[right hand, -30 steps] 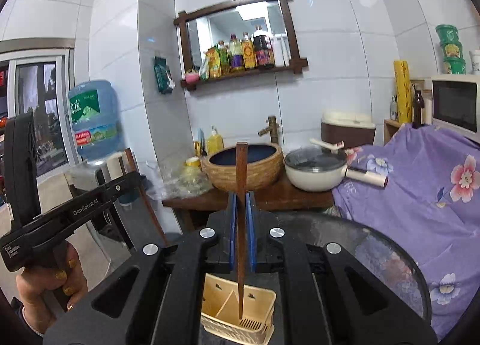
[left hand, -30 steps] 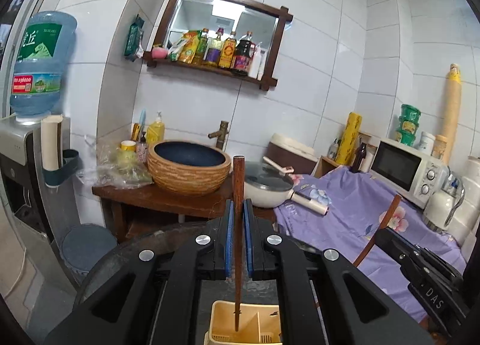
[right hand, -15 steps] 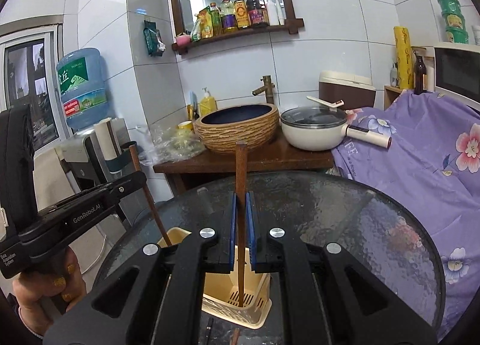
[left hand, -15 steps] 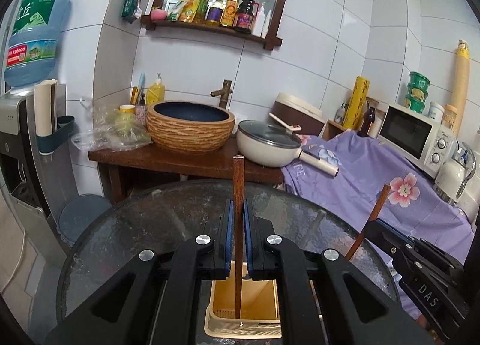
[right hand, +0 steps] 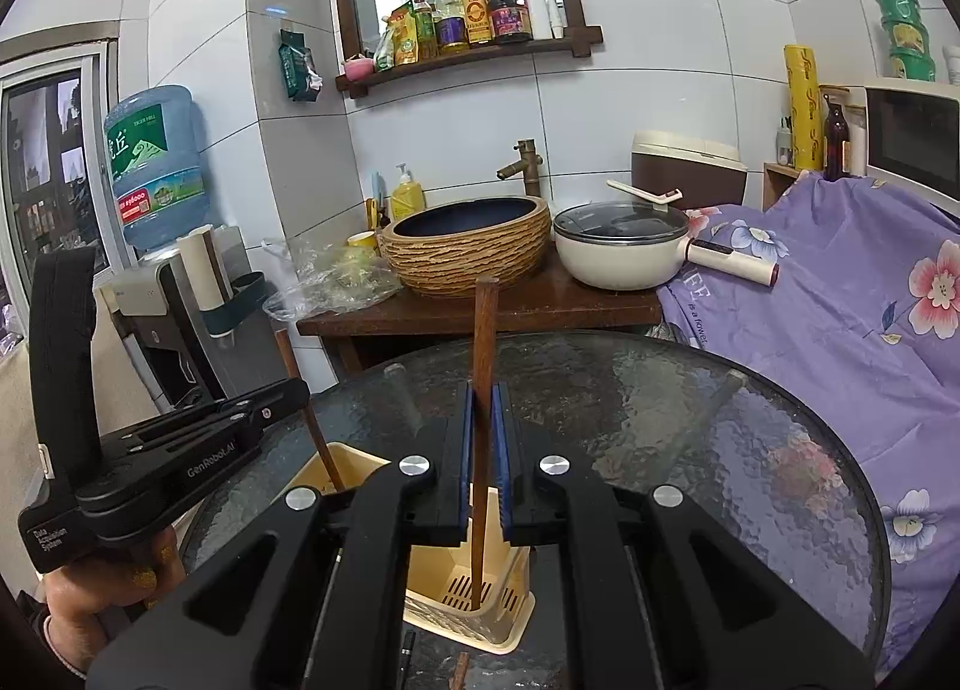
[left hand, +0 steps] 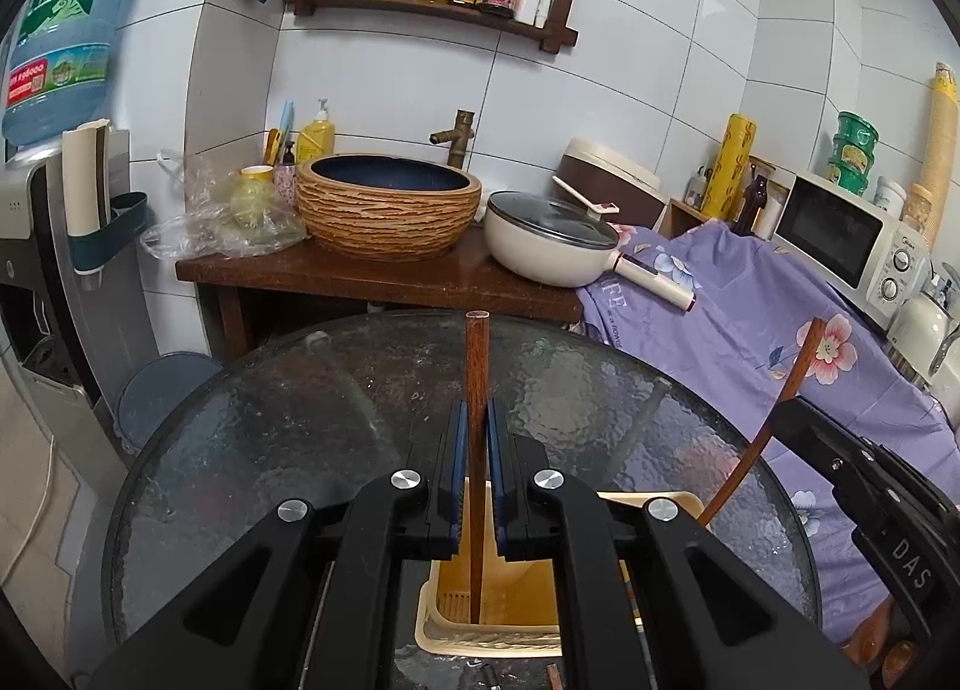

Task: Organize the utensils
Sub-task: 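Move both tools back down to the remaining chopsticks on the table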

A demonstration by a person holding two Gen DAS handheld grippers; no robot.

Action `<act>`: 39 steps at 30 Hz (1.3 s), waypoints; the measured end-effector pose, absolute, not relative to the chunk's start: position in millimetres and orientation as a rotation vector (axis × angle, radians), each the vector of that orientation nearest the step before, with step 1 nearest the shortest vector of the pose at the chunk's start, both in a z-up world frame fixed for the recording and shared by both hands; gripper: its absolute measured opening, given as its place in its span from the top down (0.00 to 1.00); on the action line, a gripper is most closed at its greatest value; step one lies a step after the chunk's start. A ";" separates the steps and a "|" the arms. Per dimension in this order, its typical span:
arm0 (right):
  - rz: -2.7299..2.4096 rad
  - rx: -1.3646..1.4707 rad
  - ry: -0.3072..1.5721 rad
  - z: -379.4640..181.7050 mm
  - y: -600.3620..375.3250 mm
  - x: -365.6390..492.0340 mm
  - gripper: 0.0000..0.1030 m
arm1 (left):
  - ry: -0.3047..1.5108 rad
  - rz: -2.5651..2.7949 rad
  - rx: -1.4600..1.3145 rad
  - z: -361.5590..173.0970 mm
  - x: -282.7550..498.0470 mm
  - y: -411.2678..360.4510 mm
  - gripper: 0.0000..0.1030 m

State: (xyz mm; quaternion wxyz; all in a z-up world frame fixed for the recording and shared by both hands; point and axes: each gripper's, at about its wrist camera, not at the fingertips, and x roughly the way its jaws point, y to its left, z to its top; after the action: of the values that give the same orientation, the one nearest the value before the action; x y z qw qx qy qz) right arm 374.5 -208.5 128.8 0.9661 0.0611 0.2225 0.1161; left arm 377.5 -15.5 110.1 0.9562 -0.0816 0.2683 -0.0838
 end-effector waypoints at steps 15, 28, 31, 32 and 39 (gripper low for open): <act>0.221 0.115 0.425 123.3 -212.5 329.1 0.54 | 0.516 -0.204 -0.165 110.8 340.3 -3.3 0.36; 0.257 0.080 0.724 29.7 -201.1 299.4 0.54 | 0.700 -0.202 -0.106 42.2 291.5 21.5 0.31; 0.267 0.080 0.796 4.7 -196.9 298.6 0.55 | 0.762 -0.186 -0.092 18.7 288.5 25.5 0.34; 0.266 0.074 0.824 -3.6 -194.6 299.2 0.56 | 0.783 -0.184 -0.092 11.4 288.4 26.5 0.36; 0.273 0.057 0.917 -34.5 -182.8 305.4 0.64 | 0.894 -0.178 -0.082 -26.8 293.3 27.0 0.47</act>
State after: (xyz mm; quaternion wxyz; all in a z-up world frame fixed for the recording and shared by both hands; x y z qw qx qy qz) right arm 305.4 -182.8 -34.5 0.8874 0.0276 0.4411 0.1314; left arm 293.3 27.0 -26.8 0.8970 -0.0394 0.4318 -0.0860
